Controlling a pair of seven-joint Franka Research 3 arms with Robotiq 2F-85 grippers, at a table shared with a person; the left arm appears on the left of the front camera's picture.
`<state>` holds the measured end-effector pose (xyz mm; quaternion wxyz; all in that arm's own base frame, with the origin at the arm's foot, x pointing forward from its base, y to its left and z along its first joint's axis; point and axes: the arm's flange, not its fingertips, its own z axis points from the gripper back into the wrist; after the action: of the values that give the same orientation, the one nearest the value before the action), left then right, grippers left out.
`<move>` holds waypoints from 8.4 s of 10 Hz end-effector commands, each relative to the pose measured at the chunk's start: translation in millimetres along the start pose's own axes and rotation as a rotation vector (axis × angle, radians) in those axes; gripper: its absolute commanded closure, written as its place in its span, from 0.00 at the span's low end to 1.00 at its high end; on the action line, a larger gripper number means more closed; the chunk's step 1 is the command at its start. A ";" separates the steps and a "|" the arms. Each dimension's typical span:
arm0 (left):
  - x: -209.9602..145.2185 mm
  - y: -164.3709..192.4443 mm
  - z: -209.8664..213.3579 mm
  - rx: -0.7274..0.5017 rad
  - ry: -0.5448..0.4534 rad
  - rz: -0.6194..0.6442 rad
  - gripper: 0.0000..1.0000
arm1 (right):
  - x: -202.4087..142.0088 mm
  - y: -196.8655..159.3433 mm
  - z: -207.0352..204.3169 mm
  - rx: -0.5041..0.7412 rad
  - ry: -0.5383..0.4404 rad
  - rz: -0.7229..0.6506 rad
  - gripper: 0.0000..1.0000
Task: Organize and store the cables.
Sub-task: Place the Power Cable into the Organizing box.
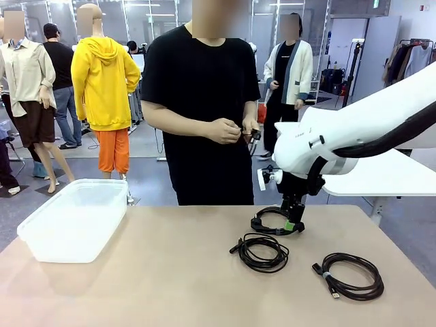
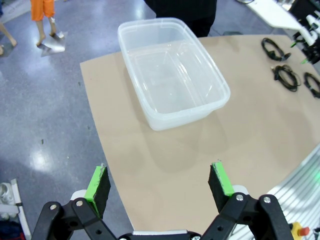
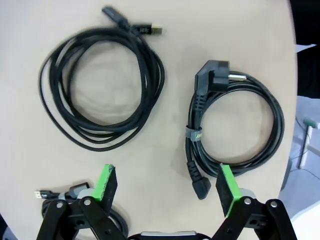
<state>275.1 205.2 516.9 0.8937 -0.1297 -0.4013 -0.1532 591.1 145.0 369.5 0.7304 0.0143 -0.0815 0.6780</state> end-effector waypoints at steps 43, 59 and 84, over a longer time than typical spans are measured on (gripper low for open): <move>-0.1 0.4 -0.3 0.002 0.002 -0.004 0.00 | 282.9 49.3 -37.7 0.024 0.184 -0.028 0.94; -0.1 0.4 -0.3 0.002 0.002 -0.004 0.00 | 126.4 76.1 42.4 0.081 -0.162 -0.080 0.00; 143.1 -309.6 -200.0 -0.098 0.462 -0.790 0.00 | -379.3 221.5 83.4 -0.211 -0.958 -0.359 0.00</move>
<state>389.1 -175.1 534.0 0.8224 0.0380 -0.2028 -0.5302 337.0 -222.1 378.1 0.7120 0.2659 -0.4693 0.4495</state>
